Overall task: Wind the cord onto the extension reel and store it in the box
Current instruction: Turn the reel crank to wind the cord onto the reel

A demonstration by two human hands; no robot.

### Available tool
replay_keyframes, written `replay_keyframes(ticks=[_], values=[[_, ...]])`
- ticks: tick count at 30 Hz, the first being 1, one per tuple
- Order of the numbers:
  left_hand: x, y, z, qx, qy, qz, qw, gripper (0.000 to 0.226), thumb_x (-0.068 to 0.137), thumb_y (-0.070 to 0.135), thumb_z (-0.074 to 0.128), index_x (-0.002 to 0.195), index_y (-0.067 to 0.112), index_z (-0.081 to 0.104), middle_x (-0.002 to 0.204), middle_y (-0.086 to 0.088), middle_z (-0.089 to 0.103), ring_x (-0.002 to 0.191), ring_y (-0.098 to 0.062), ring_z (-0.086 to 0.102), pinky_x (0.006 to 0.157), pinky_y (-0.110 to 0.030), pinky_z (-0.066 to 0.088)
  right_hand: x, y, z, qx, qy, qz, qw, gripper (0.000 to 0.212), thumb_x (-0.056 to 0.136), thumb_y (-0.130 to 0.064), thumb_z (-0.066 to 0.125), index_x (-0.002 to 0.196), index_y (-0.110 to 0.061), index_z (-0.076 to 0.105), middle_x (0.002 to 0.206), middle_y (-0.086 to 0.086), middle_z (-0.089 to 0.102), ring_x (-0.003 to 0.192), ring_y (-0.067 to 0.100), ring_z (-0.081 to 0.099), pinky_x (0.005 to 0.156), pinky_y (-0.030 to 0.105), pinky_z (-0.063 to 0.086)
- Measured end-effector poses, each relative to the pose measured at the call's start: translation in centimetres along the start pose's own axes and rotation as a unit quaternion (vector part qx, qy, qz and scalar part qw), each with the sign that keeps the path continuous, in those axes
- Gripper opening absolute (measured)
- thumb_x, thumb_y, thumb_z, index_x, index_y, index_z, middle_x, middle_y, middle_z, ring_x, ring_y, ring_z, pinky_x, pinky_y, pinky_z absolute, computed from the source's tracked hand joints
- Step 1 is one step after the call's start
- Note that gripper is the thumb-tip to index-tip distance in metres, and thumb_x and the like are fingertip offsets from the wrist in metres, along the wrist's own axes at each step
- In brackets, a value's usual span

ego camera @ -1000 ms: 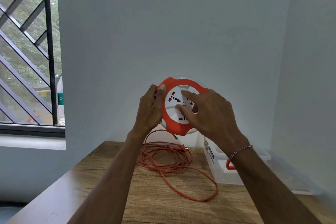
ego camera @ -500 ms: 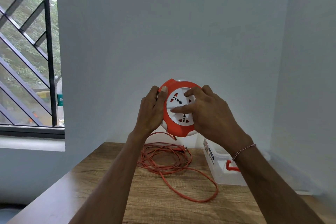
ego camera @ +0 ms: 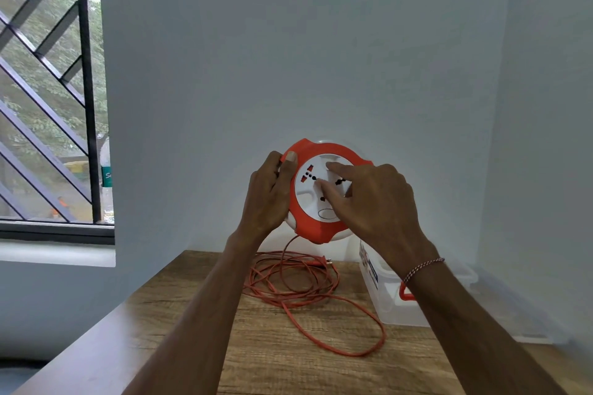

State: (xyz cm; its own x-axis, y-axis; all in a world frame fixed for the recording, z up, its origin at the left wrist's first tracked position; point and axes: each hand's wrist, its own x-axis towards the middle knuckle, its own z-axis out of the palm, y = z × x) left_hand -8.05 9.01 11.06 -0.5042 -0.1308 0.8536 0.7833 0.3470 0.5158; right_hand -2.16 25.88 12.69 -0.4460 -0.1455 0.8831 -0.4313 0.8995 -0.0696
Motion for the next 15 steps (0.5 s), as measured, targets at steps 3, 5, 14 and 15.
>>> replay_keyframes(ticks=[3, 5, 14, 15], values=[[-0.1, 0.0, 0.2, -0.003, -0.006, -0.002, 1.0, 0.038, 0.096, 0.049, 0.039, 0.097, 0.015, 0.055, 0.074, 0.008, 0.068, 0.06, -0.009, 0.068, 0.052, -0.019, 0.055, 0.1, 0.1, -0.5, -0.002, 0.011, -0.036, 0.999, 0.034, 0.089, -0.041, 0.06, 0.114, -0.021, 0.069, 0.103, 0.007, 0.073, 0.088, 0.025, 0.068, 0.078, 0.038, 0.056], [-0.1, 0.0, 0.2, -0.004, -0.004, -0.002, 1.0, 0.036, 0.097, 0.047, 0.039, 0.096, 0.015, 0.055, 0.074, 0.008, 0.068, 0.06, -0.008, 0.068, 0.051, -0.016, 0.054, 0.5, 0.5, -0.8, -0.011, -0.007, -0.077, 0.997, 0.026, 0.086, -0.026, 0.066, 0.111, -0.02, 0.07, 0.109, 0.008, 0.069, 0.094, 0.025, 0.062, 0.078, 0.036, 0.053], [0.0, 0.0, 0.1, -0.001, -0.001, 0.011, 1.0, 0.033, 0.097, 0.046, 0.039, 0.096, 0.018, 0.054, 0.073, 0.012, 0.067, 0.063, -0.007, 0.068, 0.052, -0.017, 0.054, 0.5, 0.1, -1.0, -0.079, -0.143, -0.13, 0.978, 0.057, 0.067, -0.024, 0.084, 0.116, -0.045, 0.063, 0.138, 0.001, 0.047, 0.123, 0.026, 0.039, 0.085, 0.044, 0.051], [0.0, -0.1, 0.1, -0.001, -0.001, 0.011, 1.0, 0.031, 0.098, 0.045, 0.039, 0.095, 0.018, 0.054, 0.072, 0.013, 0.067, 0.063, -0.007, 0.068, 0.051, -0.016, 0.054, 0.5, 0.1, -1.0, -0.091, -0.132, -0.134, 0.978, 0.057, 0.066, -0.026, 0.084, 0.115, -0.045, 0.063, 0.135, 0.002, 0.05, 0.119, 0.026, 0.043, 0.082, 0.043, 0.052]])
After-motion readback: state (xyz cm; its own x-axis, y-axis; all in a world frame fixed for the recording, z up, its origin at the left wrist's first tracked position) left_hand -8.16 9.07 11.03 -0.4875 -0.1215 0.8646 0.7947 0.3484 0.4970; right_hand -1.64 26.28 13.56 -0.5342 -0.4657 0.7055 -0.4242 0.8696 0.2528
